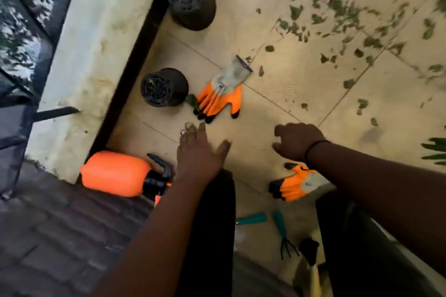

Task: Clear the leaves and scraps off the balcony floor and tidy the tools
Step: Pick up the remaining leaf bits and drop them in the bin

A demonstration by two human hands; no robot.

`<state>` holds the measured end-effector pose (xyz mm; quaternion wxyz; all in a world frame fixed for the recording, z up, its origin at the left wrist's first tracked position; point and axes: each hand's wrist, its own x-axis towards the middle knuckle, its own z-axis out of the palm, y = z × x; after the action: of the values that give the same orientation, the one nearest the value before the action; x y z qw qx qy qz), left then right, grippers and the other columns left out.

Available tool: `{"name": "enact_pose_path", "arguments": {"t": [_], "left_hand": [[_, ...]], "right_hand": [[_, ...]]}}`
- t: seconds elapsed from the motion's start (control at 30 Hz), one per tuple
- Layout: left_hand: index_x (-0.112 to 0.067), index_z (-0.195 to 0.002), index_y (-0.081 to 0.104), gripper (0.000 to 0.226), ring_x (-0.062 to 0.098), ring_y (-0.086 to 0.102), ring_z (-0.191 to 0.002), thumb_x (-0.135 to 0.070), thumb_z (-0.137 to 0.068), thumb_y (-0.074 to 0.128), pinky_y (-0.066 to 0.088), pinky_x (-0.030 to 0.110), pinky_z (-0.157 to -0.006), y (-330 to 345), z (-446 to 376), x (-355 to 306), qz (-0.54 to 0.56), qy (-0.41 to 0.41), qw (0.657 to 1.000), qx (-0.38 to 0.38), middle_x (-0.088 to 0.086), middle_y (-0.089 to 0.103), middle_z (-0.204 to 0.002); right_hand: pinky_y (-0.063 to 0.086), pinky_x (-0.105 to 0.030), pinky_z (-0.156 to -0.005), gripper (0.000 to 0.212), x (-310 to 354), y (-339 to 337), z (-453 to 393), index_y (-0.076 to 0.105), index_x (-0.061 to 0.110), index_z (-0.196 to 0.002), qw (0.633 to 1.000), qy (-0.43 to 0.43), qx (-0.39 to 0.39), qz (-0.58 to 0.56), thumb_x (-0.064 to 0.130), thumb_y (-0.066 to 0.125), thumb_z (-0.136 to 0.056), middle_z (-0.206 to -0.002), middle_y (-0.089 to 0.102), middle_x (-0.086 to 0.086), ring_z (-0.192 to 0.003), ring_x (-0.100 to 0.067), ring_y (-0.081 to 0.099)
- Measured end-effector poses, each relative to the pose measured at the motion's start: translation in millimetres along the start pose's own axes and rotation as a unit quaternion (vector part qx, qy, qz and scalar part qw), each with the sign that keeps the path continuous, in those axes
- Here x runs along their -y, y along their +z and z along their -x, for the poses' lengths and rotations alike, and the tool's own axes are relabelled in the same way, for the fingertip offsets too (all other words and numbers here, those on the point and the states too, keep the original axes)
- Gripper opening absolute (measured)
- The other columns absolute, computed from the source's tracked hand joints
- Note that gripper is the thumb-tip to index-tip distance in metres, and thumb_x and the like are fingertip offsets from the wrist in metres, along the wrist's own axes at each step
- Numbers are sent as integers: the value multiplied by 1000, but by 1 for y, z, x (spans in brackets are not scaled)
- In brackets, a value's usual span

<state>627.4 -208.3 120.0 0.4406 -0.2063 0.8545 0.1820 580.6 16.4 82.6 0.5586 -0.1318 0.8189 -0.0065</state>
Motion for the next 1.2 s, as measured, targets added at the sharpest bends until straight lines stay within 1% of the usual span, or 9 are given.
{"name": "enact_pose_path", "arguments": {"t": [0.1, 0.23, 0.3, 0.37, 0.5, 0.63, 0.83, 1.0, 1.2], "left_hand": [[-14, -153, 27, 92, 26, 20, -148, -72, -83, 39, 20, 39, -119, -21, -30, 23, 92, -39, 995, 8, 13, 22, -161], [-15, -151, 34, 62, 21, 36, -140, -42, -98, 52, 30, 27, -107, -38, -63, 58, 238, -129, 962, 20, 8, 35, -156], [-18, -125, 58, 33, 17, 56, -112, -39, -101, 49, 40, 18, -86, -40, -79, 72, 306, -164, 937, 29, 7, 59, -126], [-22, -86, 56, 26, 14, 51, -82, -43, -100, 48, 41, 23, -77, -44, -89, 83, 362, -189, 912, 30, 2, 53, -88], [-20, -111, 59, 43, 17, 54, -97, -59, -92, 51, 40, 36, -92, -40, -105, 103, 464, -238, 851, 55, 0, 57, -108], [-17, -136, 52, 53, 23, 51, -121, -52, -96, 50, 42, 35, -93, -36, -108, 104, 552, -261, 787, 85, 3, 55, -130], [-18, -112, 57, 32, 18, 57, -92, -46, -97, 51, 45, 29, -74, -18, -104, 78, 642, -265, 711, 109, 4, 60, -105], [-16, -122, 55, 34, 20, 59, -87, -35, -95, 57, 43, 32, -72, -1, -98, 32, 688, -220, 667, 182, 5, 62, -98], [-19, -90, 56, 27, 11, 60, -51, -7, -101, 35, 47, 26, -58, 31, -111, -32, 628, -179, 732, 196, -3, 57, -64]], "right_hand": [[43, -36, -89, 42, 39, -34, -50, 53, 19, -125, 999, -16, -39, -28, 46, 46, -94, -129, 57, -11, -118, -31, 54], [44, -33, -83, 34, 94, -50, -113, 59, 14, -114, 988, -21, -67, -136, 40, 51, -92, -120, 62, -14, -112, -31, 57], [39, -30, -73, 22, 117, -50, -136, 60, 14, -89, 977, -13, -62, -204, 35, 53, -93, -99, 66, -10, -96, -28, 58], [41, -29, -69, 26, 139, -41, -160, 60, 21, -75, 958, 12, -62, -278, 42, 56, -89, -80, 65, -5, -79, -23, 57], [53, -38, -77, 43, 168, -13, -194, 70, 16, -84, 938, 53, -46, -339, 57, 57, -81, -85, 70, -8, -81, -29, 66], [34, -29, -66, 41, 174, -1, -204, 69, 11, -99, 933, 84, -39, -348, 49, 57, -90, -99, 69, -8, -94, -28, 64], [43, -34, -64, 35, 151, -13, -148, 48, 19, -62, 885, 21, -64, -461, 34, 60, -91, -69, 55, -5, -68, -22, 52], [40, -17, -45, 18, 120, 13, -79, 62, 17, -78, 807, -10, 109, -580, 31, 68, -89, -80, 63, -4, -50, -10, 51], [49, -23, -55, 41, 52, 47, -56, 70, 13, -95, 840, 28, 74, -537, 50, 52, -95, -92, 70, -6, -66, -18, 62]]}}
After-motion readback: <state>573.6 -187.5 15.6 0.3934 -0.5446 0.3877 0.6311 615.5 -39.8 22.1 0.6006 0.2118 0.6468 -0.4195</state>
